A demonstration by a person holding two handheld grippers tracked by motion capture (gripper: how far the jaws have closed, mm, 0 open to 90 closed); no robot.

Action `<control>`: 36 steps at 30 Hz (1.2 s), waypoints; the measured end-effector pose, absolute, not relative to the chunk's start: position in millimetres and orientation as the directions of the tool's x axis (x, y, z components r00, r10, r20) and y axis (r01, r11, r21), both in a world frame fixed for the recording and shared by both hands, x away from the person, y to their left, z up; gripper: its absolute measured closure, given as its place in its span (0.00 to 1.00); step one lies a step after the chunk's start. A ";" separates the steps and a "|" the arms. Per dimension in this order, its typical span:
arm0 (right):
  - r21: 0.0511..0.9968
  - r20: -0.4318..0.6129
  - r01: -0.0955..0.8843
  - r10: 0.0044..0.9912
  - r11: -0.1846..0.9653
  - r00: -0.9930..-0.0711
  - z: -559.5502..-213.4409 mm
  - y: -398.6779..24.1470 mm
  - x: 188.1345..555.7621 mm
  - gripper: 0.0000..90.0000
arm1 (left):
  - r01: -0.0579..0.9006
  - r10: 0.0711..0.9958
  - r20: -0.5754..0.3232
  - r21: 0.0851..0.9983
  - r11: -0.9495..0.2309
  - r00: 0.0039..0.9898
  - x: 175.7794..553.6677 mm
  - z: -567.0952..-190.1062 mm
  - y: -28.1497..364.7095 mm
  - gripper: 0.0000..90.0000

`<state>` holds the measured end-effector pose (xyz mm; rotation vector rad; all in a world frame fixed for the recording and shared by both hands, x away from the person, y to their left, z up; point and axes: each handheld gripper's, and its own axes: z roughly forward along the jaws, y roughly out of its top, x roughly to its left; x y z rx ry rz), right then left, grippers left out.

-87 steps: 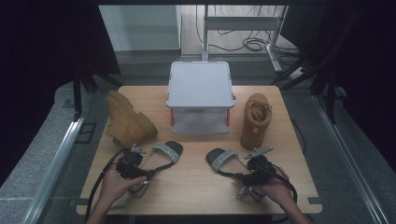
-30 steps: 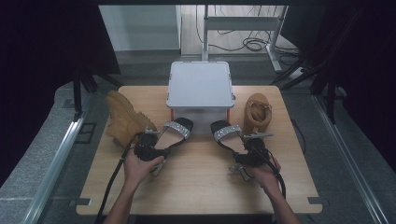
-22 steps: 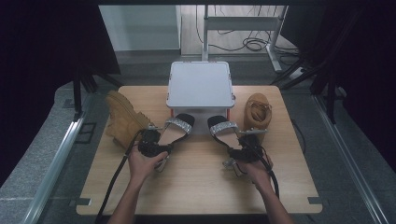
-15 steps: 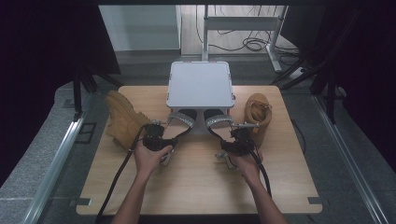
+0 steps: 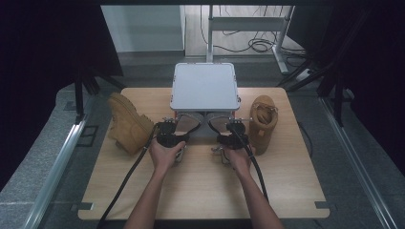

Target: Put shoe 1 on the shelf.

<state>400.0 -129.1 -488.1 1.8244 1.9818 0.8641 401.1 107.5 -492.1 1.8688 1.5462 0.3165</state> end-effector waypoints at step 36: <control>0.667 0.240 0.744 0.958 -0.044 -0.159 -480.3 -125.0 402.3 0.29 | 0.726 0.914 -0.236 0.682 -0.087 0.331 396.7 -474.3 111.7 0.23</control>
